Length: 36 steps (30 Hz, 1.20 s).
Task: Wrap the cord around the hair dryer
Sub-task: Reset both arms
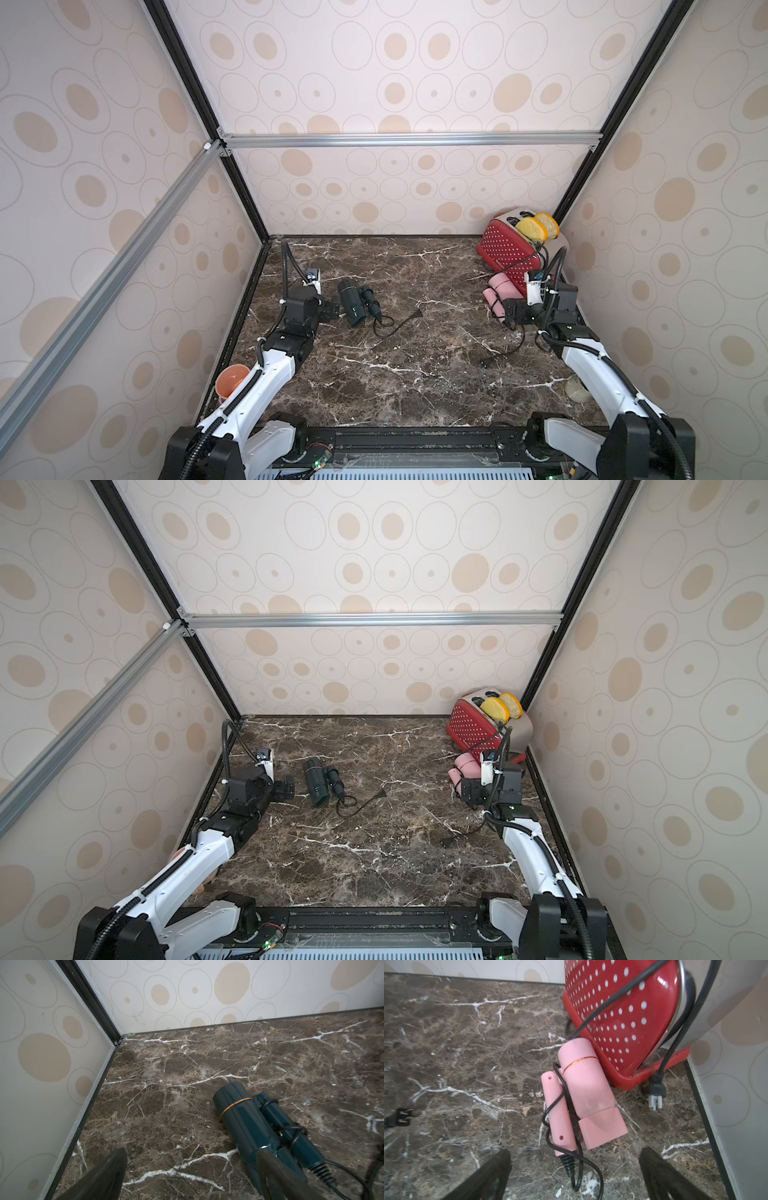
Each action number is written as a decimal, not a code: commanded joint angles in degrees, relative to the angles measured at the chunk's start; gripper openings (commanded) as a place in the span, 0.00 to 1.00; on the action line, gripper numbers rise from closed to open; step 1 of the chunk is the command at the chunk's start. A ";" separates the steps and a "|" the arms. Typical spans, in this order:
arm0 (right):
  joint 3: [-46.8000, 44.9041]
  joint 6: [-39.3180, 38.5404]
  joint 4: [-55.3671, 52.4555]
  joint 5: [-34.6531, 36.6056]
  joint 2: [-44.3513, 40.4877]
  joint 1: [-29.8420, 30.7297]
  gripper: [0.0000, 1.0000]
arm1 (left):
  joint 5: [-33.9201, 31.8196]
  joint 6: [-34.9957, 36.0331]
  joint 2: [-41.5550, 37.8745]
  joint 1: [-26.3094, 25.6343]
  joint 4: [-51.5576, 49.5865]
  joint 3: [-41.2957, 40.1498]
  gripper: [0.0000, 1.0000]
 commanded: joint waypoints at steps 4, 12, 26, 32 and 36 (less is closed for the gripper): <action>-6.48 -6.10 20.77 -0.42 5.07 -1.15 1.00 | 5.84 4.66 0.43 7.24 13.01 -4.33 0.99; -7.66 -7.01 30.90 -3.83 12.14 -2.19 1.00 | 11.84 5.89 11.07 10.66 27.21 -7.63 0.99; -13.45 -7.45 48.38 -7.23 21.10 -2.14 1.00 | 10.94 3.94 26.25 13.52 43.84 -10.50 0.99; -13.42 -7.77 50.20 -8.27 23.14 -2.14 1.00 | 10.85 3.38 28.32 13.97 45.35 -10.40 0.99; -13.34 -7.84 50.00 -8.25 23.11 -2.15 1.00 | 11.40 3.24 28.38 14.23 45.15 -10.27 0.99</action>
